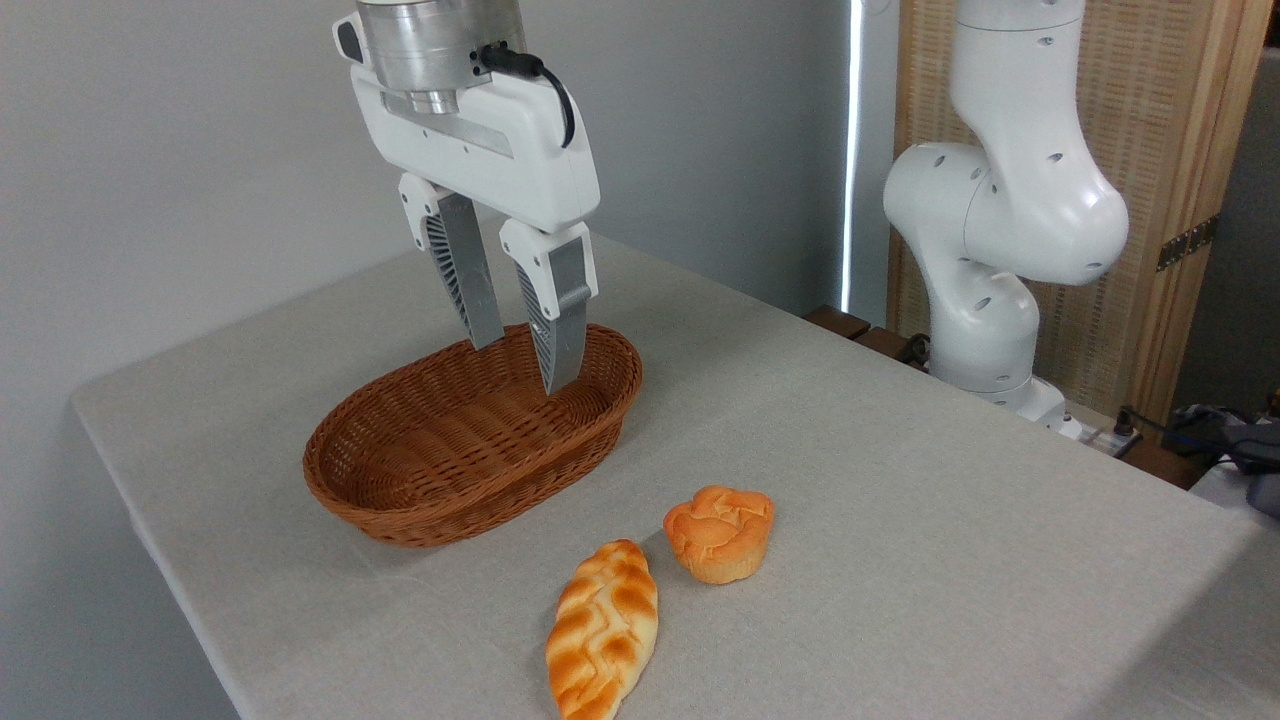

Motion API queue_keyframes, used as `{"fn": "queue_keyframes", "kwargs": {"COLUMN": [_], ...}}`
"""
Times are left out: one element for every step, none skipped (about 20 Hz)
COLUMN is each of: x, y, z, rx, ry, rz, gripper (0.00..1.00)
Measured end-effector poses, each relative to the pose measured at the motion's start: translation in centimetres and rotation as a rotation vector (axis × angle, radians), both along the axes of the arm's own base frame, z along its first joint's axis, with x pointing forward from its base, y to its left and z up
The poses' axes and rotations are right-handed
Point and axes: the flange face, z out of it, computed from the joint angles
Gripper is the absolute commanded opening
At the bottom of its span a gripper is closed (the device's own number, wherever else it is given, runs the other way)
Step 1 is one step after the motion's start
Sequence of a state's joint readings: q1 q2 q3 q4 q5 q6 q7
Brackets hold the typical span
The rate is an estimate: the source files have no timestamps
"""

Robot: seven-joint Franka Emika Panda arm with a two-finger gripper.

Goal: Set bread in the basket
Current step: 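Move the open gripper from above the basket toward the round orange bun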

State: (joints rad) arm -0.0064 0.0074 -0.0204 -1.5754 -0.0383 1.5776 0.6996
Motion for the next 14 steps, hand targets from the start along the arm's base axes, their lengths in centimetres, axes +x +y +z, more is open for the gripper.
{"fn": "queue_keyframes", "kwargs": {"x": [-0.1, -0.2, -0.3, -0.4, -0.6, -0.6, -0.7, -0.7, -0.7, -0.7, -0.7, -0.7, -0.7, -0.7], "y": [-0.1, -0.3, -0.7, -0.9, -1.0, -1.1, -1.2, -1.2, -1.1, -1.0, -0.9, -0.7, -0.7, -0.8], "z": [0.3, 0.4, 0.6, 0.8, 1.1, 1.2, 1.3, 1.3, 1.3, 1.3, 1.3, 1.3, 1.2, 1.1], "rx": [-0.006, -0.030, -0.056, -0.067, -0.074, -0.076, -0.077, -0.077, -0.077, -0.077, -0.077, -0.077, -0.077, -0.077], "ry": [-0.005, -0.005, -0.007, -0.011, -0.014, -0.016, -0.018, -0.018, -0.019, -0.018, -0.019, -0.018, -0.017, -0.014], "rz": [0.000, 0.000, -0.001, -0.002, -0.004, -0.005, -0.006, -0.006, -0.005, -0.003, 0.000, 0.003, 0.003, 0.002], "gripper": [1.00, 1.00, 1.00, 1.00, 1.00, 1.00, 1.00, 1.00, 1.00, 1.00, 1.00, 1.00, 1.00, 1.00]}}
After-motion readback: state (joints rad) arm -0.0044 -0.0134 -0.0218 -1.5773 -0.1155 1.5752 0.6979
